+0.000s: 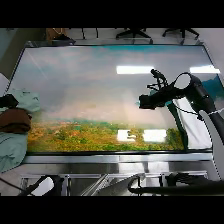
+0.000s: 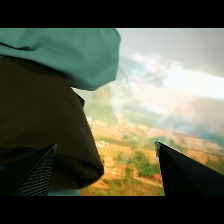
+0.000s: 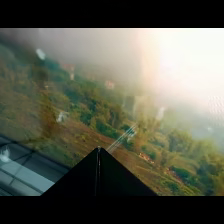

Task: Fold the shirts.

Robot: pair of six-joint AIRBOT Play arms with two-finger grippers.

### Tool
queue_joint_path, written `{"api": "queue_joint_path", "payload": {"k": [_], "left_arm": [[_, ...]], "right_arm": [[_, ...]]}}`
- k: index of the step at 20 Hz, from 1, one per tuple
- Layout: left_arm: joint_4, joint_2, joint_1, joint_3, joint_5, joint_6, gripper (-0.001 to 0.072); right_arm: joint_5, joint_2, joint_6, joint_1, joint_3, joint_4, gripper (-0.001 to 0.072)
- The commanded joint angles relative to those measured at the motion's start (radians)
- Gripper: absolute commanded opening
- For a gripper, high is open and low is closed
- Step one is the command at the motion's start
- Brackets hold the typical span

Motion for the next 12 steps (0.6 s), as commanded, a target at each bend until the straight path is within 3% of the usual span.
{"api": "queue_joint_path", "payload": {"k": [1,5,12], "left_arm": [[0.118,-0.222,-0.037,0.080,0.141,0.011,0.0705],[0.233,-0.436,-0.090,0.141,0.188,0.010,0.0705],[0.237,-0.693,-0.094,0.285,0.178,0.010,0.0701]], "right_arm": [[0.000,0.000,0.000,0.001,0.000,0.000,0.0014],[0.000,0.000,0.000,0.001,0.000,0.000,0.0015],[-0.007,0.000,0.000,0.001,0.000,0.000,0.0014]]}}
